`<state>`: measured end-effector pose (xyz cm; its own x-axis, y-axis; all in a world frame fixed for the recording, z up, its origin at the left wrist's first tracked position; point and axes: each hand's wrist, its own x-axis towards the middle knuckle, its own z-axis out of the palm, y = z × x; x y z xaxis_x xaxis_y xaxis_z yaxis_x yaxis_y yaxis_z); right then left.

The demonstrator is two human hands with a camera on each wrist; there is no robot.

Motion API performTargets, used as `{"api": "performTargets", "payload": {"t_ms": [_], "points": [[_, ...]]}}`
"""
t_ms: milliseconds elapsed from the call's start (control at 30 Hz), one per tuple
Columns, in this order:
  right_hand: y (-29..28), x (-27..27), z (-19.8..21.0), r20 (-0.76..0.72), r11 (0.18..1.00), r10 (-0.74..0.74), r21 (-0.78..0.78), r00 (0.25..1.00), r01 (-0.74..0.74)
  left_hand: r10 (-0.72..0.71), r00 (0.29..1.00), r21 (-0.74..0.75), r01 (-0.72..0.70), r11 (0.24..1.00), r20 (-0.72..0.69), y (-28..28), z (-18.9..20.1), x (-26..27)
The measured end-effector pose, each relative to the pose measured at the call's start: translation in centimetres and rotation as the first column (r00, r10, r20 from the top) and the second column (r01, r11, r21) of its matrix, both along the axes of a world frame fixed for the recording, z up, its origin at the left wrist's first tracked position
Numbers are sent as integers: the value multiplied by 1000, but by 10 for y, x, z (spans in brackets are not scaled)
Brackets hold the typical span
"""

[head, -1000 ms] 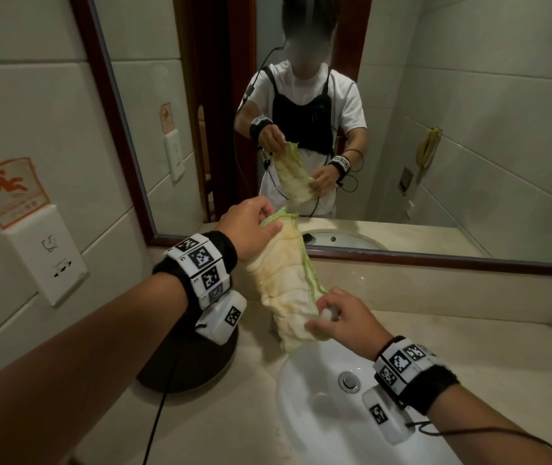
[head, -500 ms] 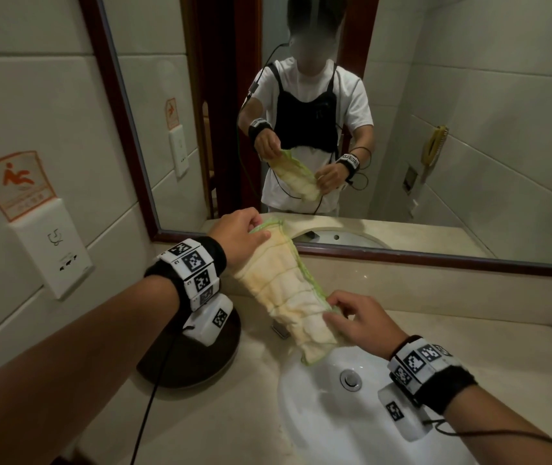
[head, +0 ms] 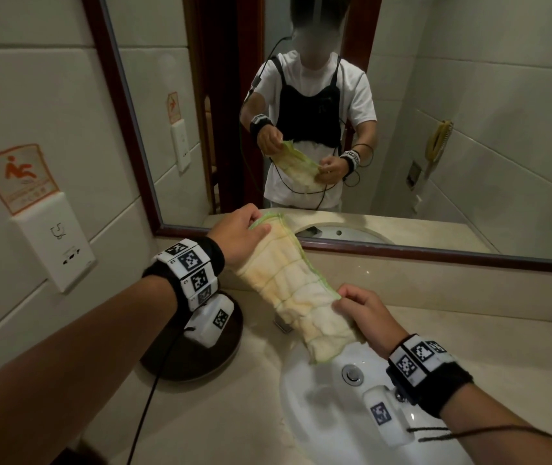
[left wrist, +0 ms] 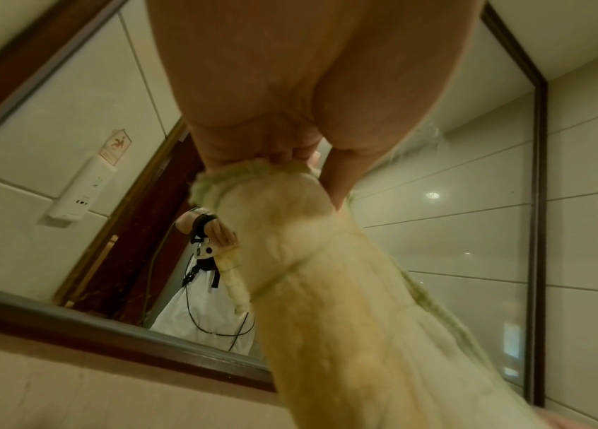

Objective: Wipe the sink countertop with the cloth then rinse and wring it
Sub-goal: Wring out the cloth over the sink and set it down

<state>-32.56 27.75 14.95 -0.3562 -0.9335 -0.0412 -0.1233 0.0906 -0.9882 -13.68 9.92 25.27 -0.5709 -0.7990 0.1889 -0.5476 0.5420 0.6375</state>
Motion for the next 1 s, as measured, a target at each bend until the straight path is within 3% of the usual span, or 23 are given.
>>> {"api": "performTargets", "payload": {"t_ms": [200, 567, 700, 800, 933, 1000], "points": [[4, 3, -4, -166, 997, 71, -29, 983, -77, -18, 1000, 12, 18, 1000, -3, 2, 0, 2], [10, -7, 3, -390, 998, -17, -62, 920, -8, 79, 997, 3, -80, 997, 17, -3, -20, 1], [16, -7, 15, -257, 998, 46, -38, 965, -57, 75, 997, 1, -75, 997, 26, -2, -20, 0], [19, -10, 21, -225, 994, 111, 26, 968, -108, 68, 997, -3, -68, 998, 32, -1, -23, -1], [26, -23, 16, -49, 974, 214, 88, 976, -210, 90, 996, 47, -90, 995, 5, -5, -22, 4], [28, -28, 14, -55, 970, 231, 93, 971, -225, 69, 998, 54, -69, 996, 11, -4, -21, 6]]}}
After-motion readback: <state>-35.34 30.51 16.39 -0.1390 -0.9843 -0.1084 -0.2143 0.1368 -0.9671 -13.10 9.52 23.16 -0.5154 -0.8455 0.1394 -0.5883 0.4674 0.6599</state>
